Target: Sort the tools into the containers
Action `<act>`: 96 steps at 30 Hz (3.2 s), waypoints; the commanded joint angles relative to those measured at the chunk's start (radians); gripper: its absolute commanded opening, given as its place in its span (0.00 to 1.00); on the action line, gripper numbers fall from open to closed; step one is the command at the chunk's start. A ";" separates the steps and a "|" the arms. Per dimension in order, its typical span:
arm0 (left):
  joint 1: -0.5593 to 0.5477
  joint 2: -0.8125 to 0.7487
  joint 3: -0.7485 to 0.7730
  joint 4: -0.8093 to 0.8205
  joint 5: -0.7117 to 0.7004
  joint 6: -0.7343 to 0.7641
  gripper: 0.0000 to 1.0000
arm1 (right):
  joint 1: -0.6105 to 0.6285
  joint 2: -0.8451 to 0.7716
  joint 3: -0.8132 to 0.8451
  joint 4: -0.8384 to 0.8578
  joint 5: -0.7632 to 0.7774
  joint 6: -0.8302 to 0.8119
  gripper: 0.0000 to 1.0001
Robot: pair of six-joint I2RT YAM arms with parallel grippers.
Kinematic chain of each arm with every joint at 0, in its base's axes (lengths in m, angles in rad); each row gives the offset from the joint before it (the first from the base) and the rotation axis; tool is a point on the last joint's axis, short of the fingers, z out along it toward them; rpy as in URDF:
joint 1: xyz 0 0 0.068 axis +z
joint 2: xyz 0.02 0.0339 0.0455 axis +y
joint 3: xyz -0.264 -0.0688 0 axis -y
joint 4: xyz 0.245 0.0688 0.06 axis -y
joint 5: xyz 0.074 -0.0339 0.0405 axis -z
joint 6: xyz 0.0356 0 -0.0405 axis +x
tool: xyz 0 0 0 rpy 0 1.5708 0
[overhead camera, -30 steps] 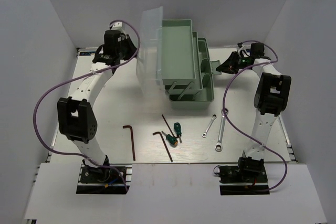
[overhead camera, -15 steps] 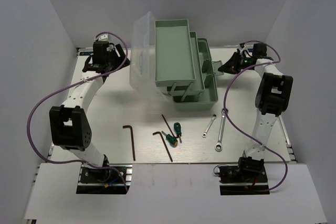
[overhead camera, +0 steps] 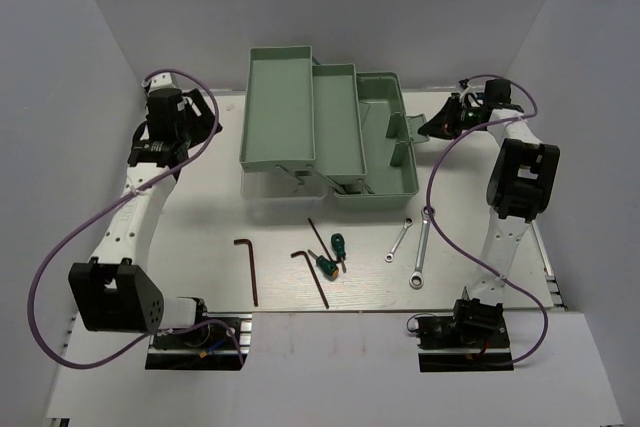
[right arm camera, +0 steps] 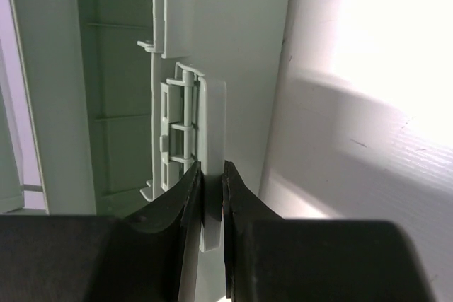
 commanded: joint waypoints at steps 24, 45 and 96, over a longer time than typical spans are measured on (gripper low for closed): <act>-0.041 -0.488 -0.311 -0.208 0.558 0.173 0.21 | 0.035 -0.892 -0.718 -0.277 0.605 -0.530 0.17; -0.150 -0.580 -0.486 -0.233 0.648 0.159 0.64 | 0.361 -0.921 -1.101 -0.084 0.899 -0.262 0.91; -0.978 0.106 -0.179 0.186 0.251 0.137 0.71 | 0.213 -1.015 -0.886 -0.222 0.995 -0.231 0.00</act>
